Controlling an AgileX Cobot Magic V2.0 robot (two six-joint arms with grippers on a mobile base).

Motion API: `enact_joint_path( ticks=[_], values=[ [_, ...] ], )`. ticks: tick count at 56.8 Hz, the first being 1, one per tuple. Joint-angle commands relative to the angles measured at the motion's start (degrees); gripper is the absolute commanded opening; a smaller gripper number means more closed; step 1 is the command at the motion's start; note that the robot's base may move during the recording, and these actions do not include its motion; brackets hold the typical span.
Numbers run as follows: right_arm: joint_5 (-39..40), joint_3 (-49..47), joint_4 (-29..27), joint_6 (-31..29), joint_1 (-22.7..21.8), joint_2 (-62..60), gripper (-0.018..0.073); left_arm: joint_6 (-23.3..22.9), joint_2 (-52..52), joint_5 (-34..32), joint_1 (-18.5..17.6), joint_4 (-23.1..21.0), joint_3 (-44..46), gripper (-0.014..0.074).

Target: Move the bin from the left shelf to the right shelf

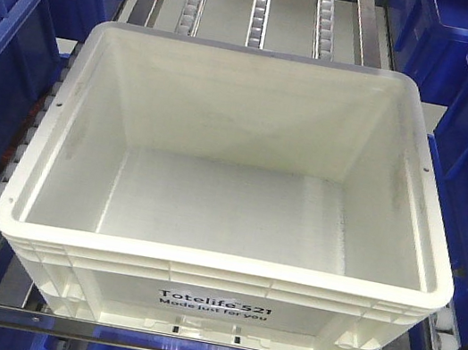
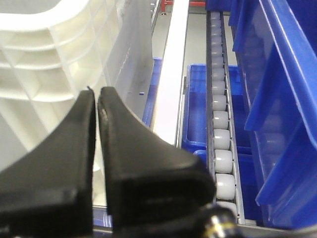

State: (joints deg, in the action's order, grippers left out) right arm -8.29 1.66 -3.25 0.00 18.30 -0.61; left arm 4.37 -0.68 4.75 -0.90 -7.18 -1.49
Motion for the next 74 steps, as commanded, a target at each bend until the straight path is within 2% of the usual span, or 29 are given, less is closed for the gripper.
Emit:
enact_joint_path(
  ticks=[1,50,60,74],
  values=[
    [4.4,1.0,0.5,-0.4,0.1,-0.6,-0.0008,-0.1,-0.9,-4.4,-0.3,-0.2,-1.0,-0.0006],
    [4.3,1.0,0.6,-0.5,0.1,-0.6,-0.0008,-0.5,-0.9,-5.2,-0.3,-0.3,-1.0,-0.0006],
    [4.4,1.0,5.3,-5.1,0.1,-0.6,-0.0008,-0.5,-0.9,-5.2,-0.3,-0.3,-1.0,-0.0006],
    [4.4,1.0,5.7,-5.1,0.1,-0.6,-0.0008,-0.5,-0.9,-5.7,-0.3,-0.7,-1.0,-0.0006]
  ],
)
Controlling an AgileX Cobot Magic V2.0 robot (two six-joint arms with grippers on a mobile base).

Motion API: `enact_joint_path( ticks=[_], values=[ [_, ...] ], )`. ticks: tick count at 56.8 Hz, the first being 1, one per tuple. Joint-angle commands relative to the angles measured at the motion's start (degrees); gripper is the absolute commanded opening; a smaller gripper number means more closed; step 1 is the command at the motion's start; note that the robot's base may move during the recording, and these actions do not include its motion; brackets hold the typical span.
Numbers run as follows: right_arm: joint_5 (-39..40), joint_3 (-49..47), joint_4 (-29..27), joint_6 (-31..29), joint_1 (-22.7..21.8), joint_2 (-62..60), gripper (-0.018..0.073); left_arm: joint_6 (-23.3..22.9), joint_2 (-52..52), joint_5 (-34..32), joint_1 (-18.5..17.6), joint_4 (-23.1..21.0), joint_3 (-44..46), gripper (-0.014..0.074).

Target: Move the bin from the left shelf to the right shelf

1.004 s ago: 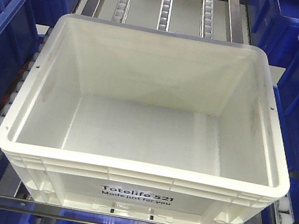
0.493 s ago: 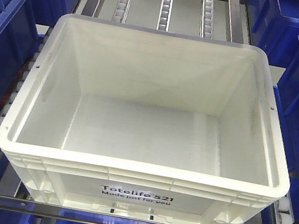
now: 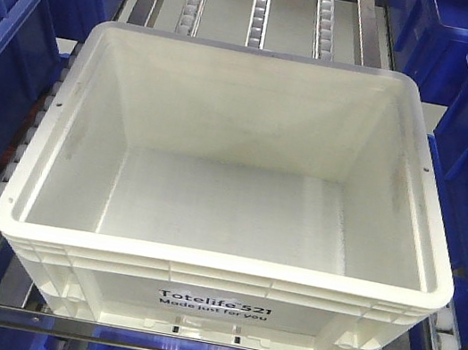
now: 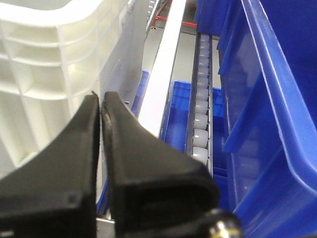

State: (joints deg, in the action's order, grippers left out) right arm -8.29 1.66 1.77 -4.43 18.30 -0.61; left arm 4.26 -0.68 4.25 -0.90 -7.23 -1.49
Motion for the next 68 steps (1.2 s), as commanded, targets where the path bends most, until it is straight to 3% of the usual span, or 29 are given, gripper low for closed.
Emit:
enact_joint_path(
  ticks=[1,21,36,44,53,60,68],
  values=[
    [4.4,1.0,0.7,-0.7,0.1,-0.6,-0.0008,-0.4,-0.9,-5.4,-0.3,-0.7,-1.0,-0.0006],
    [12.1,1.0,0.4,-0.6,0.1,-0.6,-0.0008,-0.6,-0.9,-7.6,-0.3,-1.0,-1.0,-0.0006],
    [17.0,1.0,-0.7,1.4,0.1,-0.6,-0.0008,-0.5,-0.9,-8.5,-0.3,-8.4,-1.0,-0.0006],
    [20.4,1.0,-4.0,5.5,0.1,-0.6,-0.0008,-0.6,-0.9,-13.4,-0.3,-10.4,-1.0,-0.0006],
    [22.3,0.9,-7.3,8.6,0.1,-0.6,-0.0007,-0.6,-0.9,-13.2,-0.3,-11.1,-0.4,-0.0006],
    [22.2,0.9,-7.3,10.7,0.1,-0.6,-0.0004,-4.8,-0.9,-12.6,-0.3,-11.1,-0.4,-0.0003],
    [21.6,0.9,-7.3,11.2,0.1,-0.6,-0.0004,-5.5,-0.9,-13.0,-0.3,-11.1,-0.4,-0.0003]
  ],
)
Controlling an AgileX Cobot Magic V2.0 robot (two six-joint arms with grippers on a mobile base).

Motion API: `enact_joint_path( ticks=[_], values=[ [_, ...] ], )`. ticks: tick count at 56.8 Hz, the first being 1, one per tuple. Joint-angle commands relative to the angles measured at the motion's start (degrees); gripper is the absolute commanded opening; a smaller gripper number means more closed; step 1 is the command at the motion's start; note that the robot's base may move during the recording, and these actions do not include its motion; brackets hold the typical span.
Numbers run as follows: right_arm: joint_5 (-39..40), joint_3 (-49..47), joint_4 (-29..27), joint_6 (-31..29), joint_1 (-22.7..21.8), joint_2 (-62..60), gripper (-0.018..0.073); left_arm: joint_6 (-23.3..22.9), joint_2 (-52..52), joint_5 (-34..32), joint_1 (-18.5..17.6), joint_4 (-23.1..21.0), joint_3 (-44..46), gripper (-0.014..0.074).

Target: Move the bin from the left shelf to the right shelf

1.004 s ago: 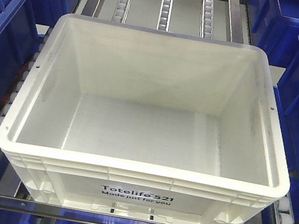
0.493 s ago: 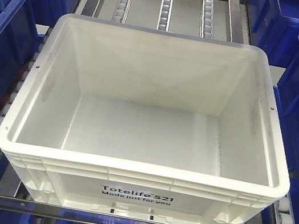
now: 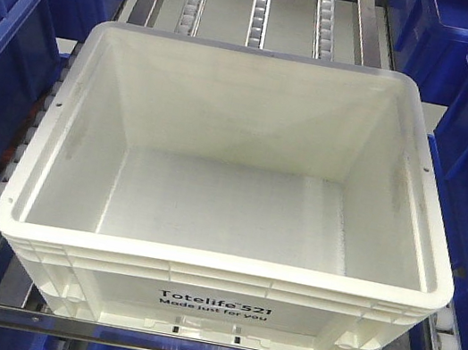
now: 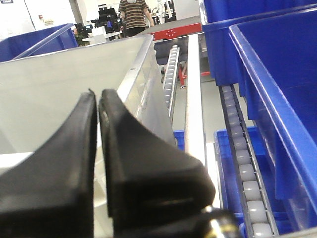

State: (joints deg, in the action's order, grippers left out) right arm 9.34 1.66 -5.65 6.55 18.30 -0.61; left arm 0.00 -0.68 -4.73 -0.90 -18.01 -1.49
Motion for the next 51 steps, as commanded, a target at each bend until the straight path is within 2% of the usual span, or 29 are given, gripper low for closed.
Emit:
enact_joint_path(
  ticks=[1,15,19,27,46,51],
  values=[
    [3.8,0.9,0.1,0.2,0.1,-0.6,-0.0004,-1.2,-0.9,-4.3,-0.3,-0.3,-0.4,-0.0003],
    [3.1,0.9,0.1,0.4,0.1,-0.6,-0.0004,0.0,-0.9,-10.9,-0.3,-0.3,-0.5,-0.0003],
    [3.1,0.9,0.1,0.4,0.1,-0.6,-0.0004,0.0,-0.9,-9.5,-0.3,-0.2,-0.5,-0.0003],
    [3.1,0.9,0.1,0.4,0.1,-0.6,-0.0004,1.4,-0.9,-2.5,-0.3,-0.2,-0.5,-0.0003],
    [3.0,0.9,0.1,0.4,0.1,-0.6,-0.0004,1.1,-0.9,-3.0,-0.3,-0.3,-0.3,-0.0003],
    [1.9,-0.3,0.1,1.0,0.1,-0.6,-0.0004,1.4,-0.7,-1.5,-0.3,0.5,1.8,-0.0003]
  ],
)
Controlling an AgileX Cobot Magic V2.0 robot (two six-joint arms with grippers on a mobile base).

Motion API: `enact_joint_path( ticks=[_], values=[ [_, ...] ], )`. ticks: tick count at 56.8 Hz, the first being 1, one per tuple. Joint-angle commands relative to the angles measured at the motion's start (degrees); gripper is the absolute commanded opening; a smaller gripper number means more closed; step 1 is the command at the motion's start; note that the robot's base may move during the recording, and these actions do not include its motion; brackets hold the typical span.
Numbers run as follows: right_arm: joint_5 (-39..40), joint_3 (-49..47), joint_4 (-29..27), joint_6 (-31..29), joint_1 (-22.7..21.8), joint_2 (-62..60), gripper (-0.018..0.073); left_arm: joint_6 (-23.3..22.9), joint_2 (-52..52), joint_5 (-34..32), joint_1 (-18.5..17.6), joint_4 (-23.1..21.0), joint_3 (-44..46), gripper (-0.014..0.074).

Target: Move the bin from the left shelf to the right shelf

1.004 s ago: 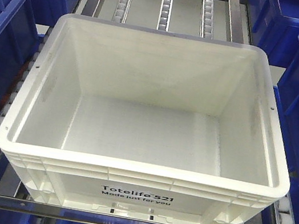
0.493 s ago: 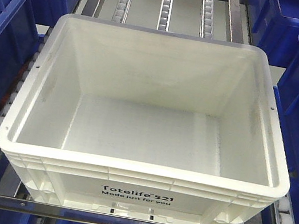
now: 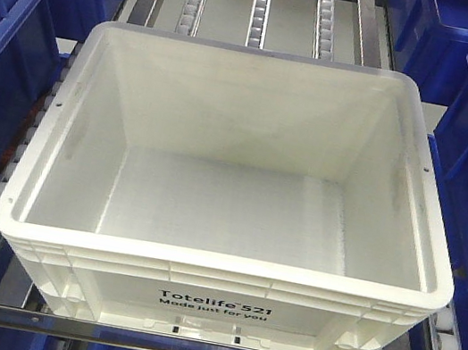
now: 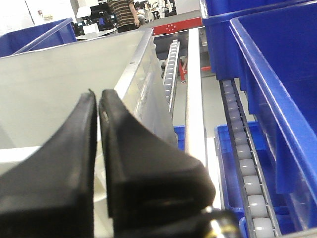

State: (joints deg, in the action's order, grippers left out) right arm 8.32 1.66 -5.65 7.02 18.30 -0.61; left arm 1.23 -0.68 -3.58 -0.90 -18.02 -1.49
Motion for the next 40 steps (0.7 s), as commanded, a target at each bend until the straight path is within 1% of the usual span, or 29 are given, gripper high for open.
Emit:
enact_joint_path(
  ticks=[1,5,7,11,19,21,24,29,36,40],
  values=[
    [2.2,-0.9,0.2,0.5,0.1,-0.6,-0.0004,0.2,-0.6,-2.2,-0.3,1.2,2.5,-0.0003],
    [-2.3,-3.4,0.4,0.5,0.1,-0.6,-0.0004,0.2,0.6,0.5,-0.3,2.3,4.9,-0.0003],
    [-6.0,-4.6,0.3,0.5,0.1,-0.5,-0.0004,0.2,1.5,2.1,-0.3,2.2,6.1,-0.0003],
    [-10.7,-6.9,0.1,1.0,0.1,-0.4,-0.0004,0.2,4.0,6.1,-0.3,2.2,8.9,-0.0003],
    [-14.6,-10.8,0.3,0.9,0.1,1.4,-0.0004,0.8,7.7,17.0,-0.3,2.2,15.7,-0.0003],
    [-15.8,-12.1,0.3,0.7,0.1,2.0,-0.0004,1.7,8.4,19.4,-0.3,2.0,17.5,-0.0003],
    [-18.2,-14.5,0.3,0.1,0.1,3.4,-0.0004,4.9,9.6,22.8,-0.3,1.0,20.6,-0.0003],
    [-22.3,-18.6,0.3,-1.7,0.1,6.2,-0.0004,10.0,11.2,25.8,-0.3,-1.3,24.5,-0.0003],
    [-27.5,-24.9,0.3,-3.1,0.1,11.6,-0.0004,15.8,13.8,26.7,-0.3,-7.8,28.3,-0.0003],
    [-29.9,-28.1,0.3,-3.7,0.1,15.0,-0.0004,18.2,16.0,27.3,-0.3,-11.3,30.1,-0.0003]
  ],
)
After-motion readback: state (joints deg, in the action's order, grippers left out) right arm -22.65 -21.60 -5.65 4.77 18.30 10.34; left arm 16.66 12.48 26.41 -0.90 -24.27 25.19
